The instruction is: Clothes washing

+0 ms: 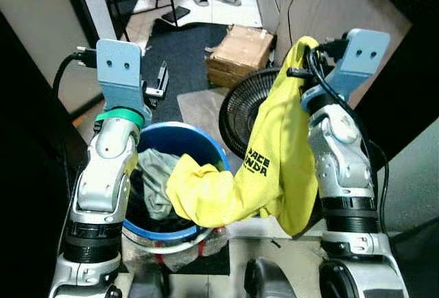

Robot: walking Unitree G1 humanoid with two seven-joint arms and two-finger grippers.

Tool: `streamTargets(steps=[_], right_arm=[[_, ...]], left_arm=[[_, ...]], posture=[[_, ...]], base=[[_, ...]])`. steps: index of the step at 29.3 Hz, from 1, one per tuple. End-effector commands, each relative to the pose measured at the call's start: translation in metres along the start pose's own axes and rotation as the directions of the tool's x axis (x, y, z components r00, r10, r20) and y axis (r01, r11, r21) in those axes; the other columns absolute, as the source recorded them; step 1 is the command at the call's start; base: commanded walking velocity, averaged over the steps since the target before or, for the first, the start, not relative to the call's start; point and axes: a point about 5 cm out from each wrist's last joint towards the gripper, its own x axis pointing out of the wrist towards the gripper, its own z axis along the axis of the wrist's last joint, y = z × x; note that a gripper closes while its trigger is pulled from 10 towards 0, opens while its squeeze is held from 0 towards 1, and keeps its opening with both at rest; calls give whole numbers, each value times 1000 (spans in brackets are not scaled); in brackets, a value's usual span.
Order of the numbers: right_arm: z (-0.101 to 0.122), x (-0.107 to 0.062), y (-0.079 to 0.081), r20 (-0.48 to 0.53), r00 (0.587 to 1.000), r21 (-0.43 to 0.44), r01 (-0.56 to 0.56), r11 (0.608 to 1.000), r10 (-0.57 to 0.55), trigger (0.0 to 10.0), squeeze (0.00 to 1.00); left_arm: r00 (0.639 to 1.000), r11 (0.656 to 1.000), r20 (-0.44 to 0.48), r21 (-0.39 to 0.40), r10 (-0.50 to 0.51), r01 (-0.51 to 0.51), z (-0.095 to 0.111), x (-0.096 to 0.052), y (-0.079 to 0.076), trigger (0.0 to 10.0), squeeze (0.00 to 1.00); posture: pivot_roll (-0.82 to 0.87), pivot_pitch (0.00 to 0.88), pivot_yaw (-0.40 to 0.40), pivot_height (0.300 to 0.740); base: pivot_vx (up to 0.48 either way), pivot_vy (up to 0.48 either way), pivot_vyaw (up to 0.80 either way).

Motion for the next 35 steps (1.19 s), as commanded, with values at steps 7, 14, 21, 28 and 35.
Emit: streamTargets(steps=[7,14,21,28,35], right_arm=[[3,-2,-2,29,1000,-6,12,1000,-12,10000,0],[4,0,-1,30,1000,-7,0,1000,1,10000,0],[6,0,2,48,999,-5,-10,1000,10,10000,0],[7,0,1,51,999,-8,-5,1000,6,10000,0],[5,1,-2,35,999,28,25,999,-26,10000,0]], left_arm=[[1000,1000,0,8,-9,9,-1,2,0,10000,0],[1000,1000,-1,9,-3,3,-3,0,1,10000,0],[1000,1000,4,13,-1,1,-2,1,3,10000,0],[1000,1000,4,12,1,-1,-2,1,3,10000,0],[1000,1000,4,12,2,-2,-3,1,3,10000,0]], posture=[[35,0,37,708],[42,0,29,732],[42,0,29,740],[41,0,29,740],[43,0,28,740]], base=[[0,0,0],[0,0,0],[0,0,0],[0,0,0],[0,0,-571]])
